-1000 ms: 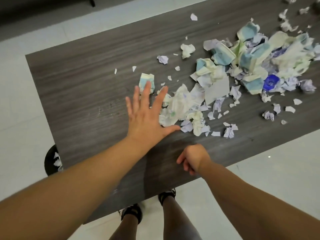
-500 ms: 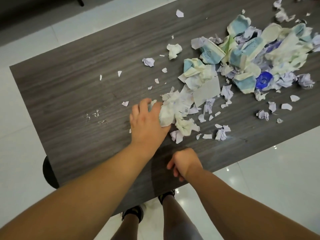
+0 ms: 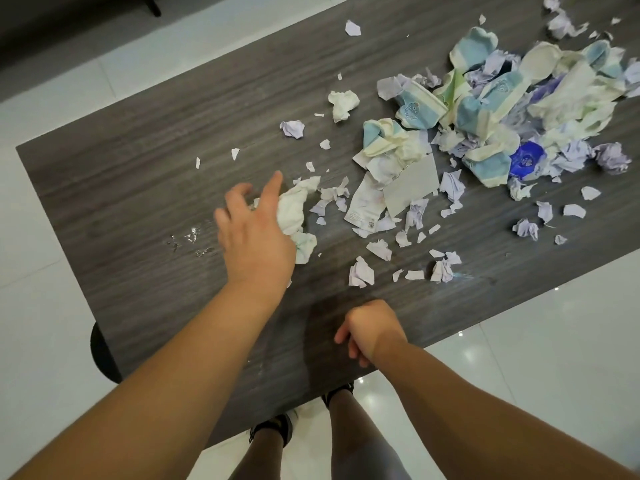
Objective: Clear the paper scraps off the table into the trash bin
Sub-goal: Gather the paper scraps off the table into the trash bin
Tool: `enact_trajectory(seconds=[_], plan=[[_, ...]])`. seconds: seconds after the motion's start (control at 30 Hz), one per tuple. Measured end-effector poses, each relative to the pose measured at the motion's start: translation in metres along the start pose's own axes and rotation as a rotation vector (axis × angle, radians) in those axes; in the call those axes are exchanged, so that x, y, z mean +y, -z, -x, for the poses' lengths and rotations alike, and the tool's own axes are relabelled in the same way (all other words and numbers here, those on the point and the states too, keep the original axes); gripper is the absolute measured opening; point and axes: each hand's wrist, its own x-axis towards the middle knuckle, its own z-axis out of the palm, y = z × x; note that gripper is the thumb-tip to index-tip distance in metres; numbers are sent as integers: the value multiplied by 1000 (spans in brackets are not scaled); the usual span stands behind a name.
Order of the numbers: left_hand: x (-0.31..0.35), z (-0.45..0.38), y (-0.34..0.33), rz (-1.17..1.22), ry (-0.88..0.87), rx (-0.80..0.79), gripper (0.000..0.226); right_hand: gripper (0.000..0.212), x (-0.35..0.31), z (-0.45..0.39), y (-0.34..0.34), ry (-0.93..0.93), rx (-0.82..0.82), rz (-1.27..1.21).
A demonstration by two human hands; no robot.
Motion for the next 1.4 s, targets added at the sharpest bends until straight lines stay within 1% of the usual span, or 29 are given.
enact_trajectory(seconds=[0.03, 0.1, 0.17, 0.2, 0.27, 0.43, 0.57, 0.67, 0.77, 0.9, 0.97, 1.07, 1.1, 1.17, 1.27, 1.3, 1.4], plan=[[2, -1, 2, -37, -3, -21, 96, 41, 0, 0, 0, -1, 3, 0], [7, 1, 2, -63, -22, -125, 100, 41, 0, -1, 0, -9, 5, 3], [10, 11, -4, -29, -89, -245, 107, 40, 0, -1, 0, -14, 3, 4], [10, 18, -8, -10, -138, -275, 109, 38, -1, -1, 0, -12, 3, 4], [7, 31, -20, -18, -247, -275, 111, 34, 0, -1, 0, -7, 8, -1], [-1, 38, -47, -102, -461, -259, 132, 36, 0, -3, -1, -22, 0, 11], [15, 31, -60, -120, -512, -251, 139, 36, -3, -2, 0, -16, 7, 34], [33, 24, -63, -140, -541, -259, 139, 39, -4, 0, 0, -5, 14, 31], [46, 10, -64, -187, -566, -266, 130, 48, -3, 3, -1, -8, 20, 23], [50, 1, -64, -244, -605, -268, 105, 52, -1, 6, -2, 8, 50, 3], [44, 0, -62, -209, -658, -200, 81, 51, -1, 7, -2, 12, 49, 2], [33, -5, -67, -151, -755, 1, 31, 50, -2, 9, -2, 13, 42, 5], [32, -9, -68, -156, -761, 33, 22, 50, -2, 9, -2, 15, 44, 6], [37, -19, -67, -139, -748, 31, 16, 48, -2, 8, -2, 19, 51, 9], [46, -34, -53, 22, -626, -120, 27, 49, 0, 6, -3, 32, 66, 17], [46, -37, -48, 77, -580, -157, 28, 51, 0, 5, -3, 36, 69, 20], [34, -32, -32, 253, -408, -229, 14, 48, 1, 4, -4, 38, 75, 23]])
